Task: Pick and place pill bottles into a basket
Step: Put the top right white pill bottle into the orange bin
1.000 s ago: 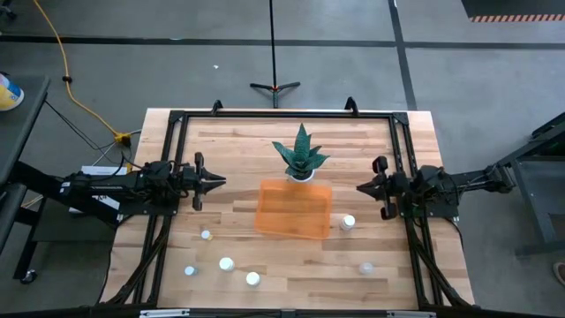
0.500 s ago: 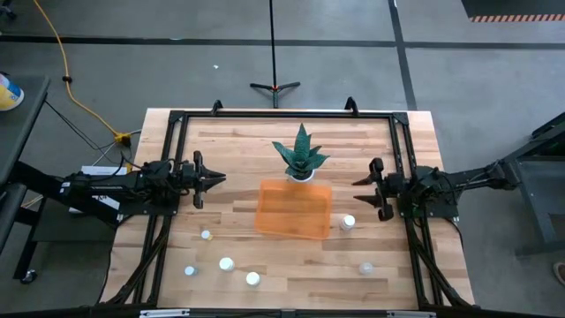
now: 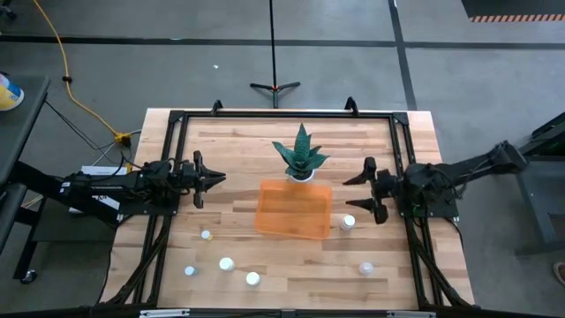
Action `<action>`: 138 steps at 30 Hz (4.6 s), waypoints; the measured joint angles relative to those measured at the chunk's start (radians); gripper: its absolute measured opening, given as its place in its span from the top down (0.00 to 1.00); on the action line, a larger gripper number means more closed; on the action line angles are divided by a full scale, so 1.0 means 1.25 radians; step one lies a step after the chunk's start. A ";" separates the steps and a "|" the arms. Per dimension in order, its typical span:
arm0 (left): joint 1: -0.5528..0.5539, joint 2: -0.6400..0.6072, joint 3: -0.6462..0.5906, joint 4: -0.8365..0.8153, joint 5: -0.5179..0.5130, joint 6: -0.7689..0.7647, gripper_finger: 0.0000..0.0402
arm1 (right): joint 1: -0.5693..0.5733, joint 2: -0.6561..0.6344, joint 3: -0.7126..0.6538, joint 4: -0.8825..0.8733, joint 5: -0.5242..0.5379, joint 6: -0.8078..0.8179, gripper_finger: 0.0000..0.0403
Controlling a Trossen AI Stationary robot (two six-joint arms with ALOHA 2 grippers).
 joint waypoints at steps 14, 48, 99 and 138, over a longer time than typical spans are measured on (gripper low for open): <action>0.000 0.000 0.000 0.010 -0.067 -0.009 0.79 | 0.218 0.243 0.161 -0.369 0.214 0.327 0.35; 0.000 0.000 0.000 0.019 -0.071 -0.009 0.79 | 0.259 0.482 0.161 -0.476 0.188 0.402 0.35; 0.000 0.000 0.000 0.018 -0.071 -0.009 0.79 | 0.248 0.474 0.149 -0.440 0.139 0.360 0.61; 0.000 0.000 0.000 0.018 -0.070 -0.009 0.79 | -0.214 0.697 0.284 -0.224 -0.138 -0.171 0.61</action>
